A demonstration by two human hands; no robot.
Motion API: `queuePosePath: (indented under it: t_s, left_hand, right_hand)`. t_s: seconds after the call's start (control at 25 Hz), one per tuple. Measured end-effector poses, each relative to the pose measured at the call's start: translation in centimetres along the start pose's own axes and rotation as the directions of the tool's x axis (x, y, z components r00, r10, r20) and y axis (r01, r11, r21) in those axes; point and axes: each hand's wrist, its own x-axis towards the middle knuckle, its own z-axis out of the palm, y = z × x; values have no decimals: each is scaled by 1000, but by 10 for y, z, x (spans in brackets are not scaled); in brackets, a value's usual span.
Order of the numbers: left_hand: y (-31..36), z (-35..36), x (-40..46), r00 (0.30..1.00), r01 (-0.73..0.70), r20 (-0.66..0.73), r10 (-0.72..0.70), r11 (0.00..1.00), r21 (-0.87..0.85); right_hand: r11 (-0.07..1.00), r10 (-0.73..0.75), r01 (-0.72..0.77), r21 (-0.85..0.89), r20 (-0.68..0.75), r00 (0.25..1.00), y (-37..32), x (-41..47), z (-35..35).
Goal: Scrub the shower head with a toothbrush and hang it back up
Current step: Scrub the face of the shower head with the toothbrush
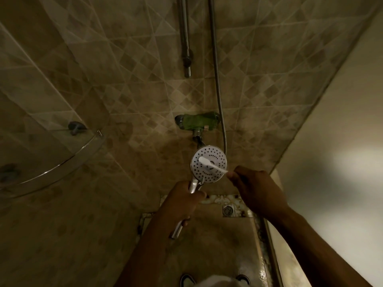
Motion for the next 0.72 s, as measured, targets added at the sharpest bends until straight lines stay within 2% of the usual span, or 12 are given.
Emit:
queuePosePath:
  t_s: [0.12,0.28,0.44,0.56,0.72]
  left_hand:
    - [-4,-2,0,1000,23,-1,-23,1000,4]
    - [-1,-3,0,1000,18,-3,-18,1000,-5]
    - [-1,-5,-2,1000,14,13,-14,1000,-9]
    - [-4,-3,-4,999,35,11,-35,999,6]
    - [-4,-2,-3,999,29,23,-29,1000,-5]
  right_hand:
    - [1000,-4,5,-14,31,1000,0,-8,3]
    - [999,36,-36,-2,-55,998,-1,-3,-3]
    - [999,29,-28,-27,20,999,-4,-8,1]
    - [999,40,-41,-25,-52,998,-1,-3,-8]
    - [998,-28,31,-59,58,998,1,-7,-1]
